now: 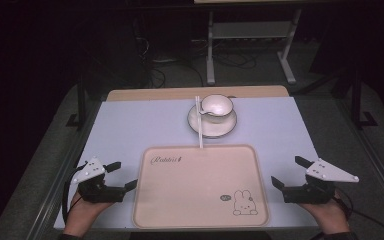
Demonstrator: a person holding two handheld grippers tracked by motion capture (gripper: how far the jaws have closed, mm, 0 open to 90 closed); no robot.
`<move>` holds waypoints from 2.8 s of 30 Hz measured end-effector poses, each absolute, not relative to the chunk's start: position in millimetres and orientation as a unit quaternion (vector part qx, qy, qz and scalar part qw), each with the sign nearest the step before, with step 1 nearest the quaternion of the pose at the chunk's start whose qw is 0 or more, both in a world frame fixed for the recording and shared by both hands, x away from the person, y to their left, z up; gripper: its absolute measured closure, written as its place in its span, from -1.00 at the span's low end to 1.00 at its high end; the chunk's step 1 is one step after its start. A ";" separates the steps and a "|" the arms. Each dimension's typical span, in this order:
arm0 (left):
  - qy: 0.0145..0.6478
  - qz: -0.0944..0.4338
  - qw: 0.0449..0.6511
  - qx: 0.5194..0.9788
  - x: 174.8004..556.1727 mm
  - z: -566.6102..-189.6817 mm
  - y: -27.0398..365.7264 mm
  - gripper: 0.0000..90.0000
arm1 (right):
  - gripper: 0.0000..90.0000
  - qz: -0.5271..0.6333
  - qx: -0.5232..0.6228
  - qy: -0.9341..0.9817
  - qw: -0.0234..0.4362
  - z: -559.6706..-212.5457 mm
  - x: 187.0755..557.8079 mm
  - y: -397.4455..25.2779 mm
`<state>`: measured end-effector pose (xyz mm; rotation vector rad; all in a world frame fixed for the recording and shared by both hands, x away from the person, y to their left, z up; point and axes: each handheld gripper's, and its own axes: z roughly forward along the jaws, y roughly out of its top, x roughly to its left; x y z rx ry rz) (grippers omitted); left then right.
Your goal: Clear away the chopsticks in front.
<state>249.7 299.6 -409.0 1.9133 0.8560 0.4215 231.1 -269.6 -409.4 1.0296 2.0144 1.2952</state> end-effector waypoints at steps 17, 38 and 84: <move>0.349 0.145 0.469 0.798 277.4 -407.0 270.0 -0.77 | -1.00 0.474 0.377 0.751 0.261 -410.8 232.9 -266.6; 0.337 0.149 0.463 0.806 319.0 -397.1 230.1 -0.76 | -1.00 0.476 0.376 0.751 0.260 -409.8 233.1 -265.1; 0.353 0.114 0.407 0.835 441.8 -399.5 111.6 -0.48 | -1.00 0.477 0.383 0.750 0.252 -412.2 234.9 -266.8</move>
